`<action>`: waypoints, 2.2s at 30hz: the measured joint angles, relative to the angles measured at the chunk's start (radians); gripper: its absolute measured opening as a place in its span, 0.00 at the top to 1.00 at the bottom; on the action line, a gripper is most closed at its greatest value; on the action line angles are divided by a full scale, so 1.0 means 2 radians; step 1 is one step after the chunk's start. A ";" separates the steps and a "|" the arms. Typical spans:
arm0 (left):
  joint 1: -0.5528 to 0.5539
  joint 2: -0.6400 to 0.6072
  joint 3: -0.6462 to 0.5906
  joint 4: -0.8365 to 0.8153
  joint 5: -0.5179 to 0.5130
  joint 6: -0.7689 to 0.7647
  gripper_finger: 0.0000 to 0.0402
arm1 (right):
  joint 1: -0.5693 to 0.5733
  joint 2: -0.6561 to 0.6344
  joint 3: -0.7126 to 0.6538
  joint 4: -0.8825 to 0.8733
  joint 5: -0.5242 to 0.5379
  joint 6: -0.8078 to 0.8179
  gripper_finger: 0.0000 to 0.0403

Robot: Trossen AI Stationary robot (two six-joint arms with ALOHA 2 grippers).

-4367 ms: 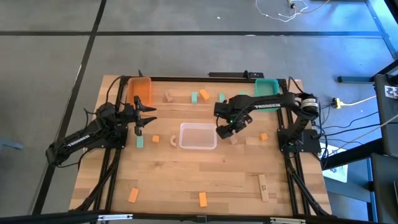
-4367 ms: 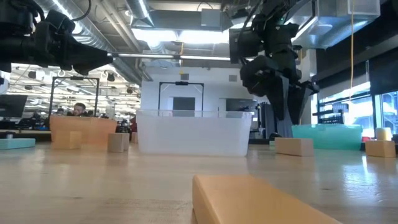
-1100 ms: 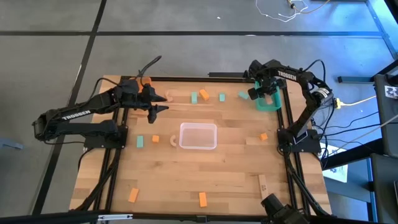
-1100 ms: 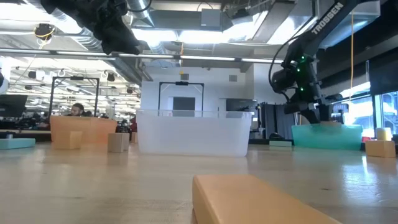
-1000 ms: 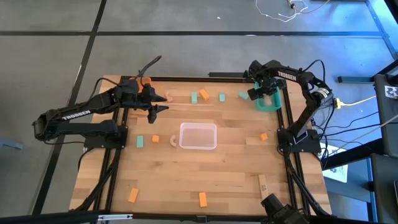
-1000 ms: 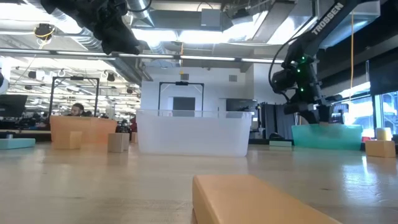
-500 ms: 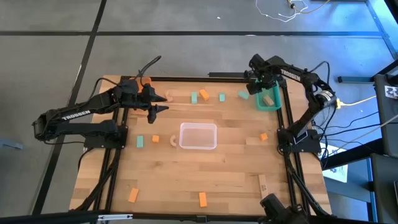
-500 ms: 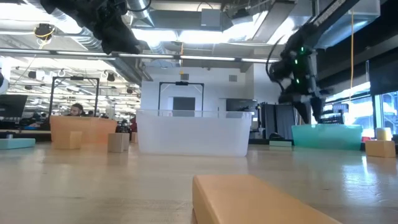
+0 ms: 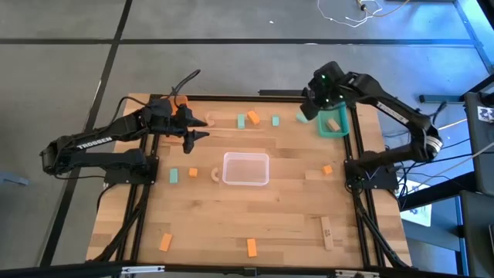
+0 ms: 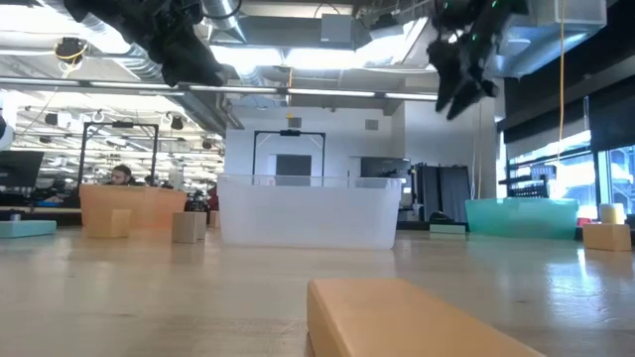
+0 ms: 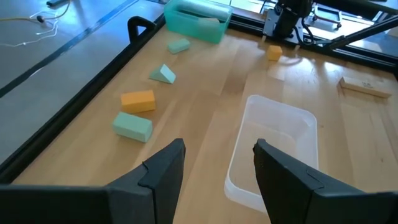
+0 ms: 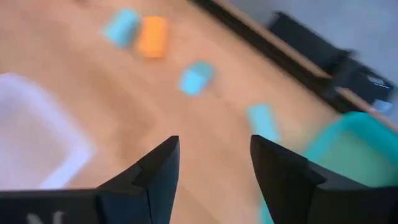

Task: Sort & place blocks by color
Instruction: Put the blue block into the transparent bin

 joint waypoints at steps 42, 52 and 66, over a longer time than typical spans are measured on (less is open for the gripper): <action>0.000 0.000 0.000 -0.001 -0.001 -0.013 0.55 | 0.060 0.297 0.000 0.213 0.057 0.230 0.51; 0.000 0.000 0.000 -0.001 -0.001 -0.013 0.55 | 0.060 0.329 0.000 0.228 0.079 0.231 0.51; 0.000 0.000 0.000 -0.001 -0.005 -0.013 0.55 | 0.060 0.366 0.002 0.246 0.089 0.214 0.53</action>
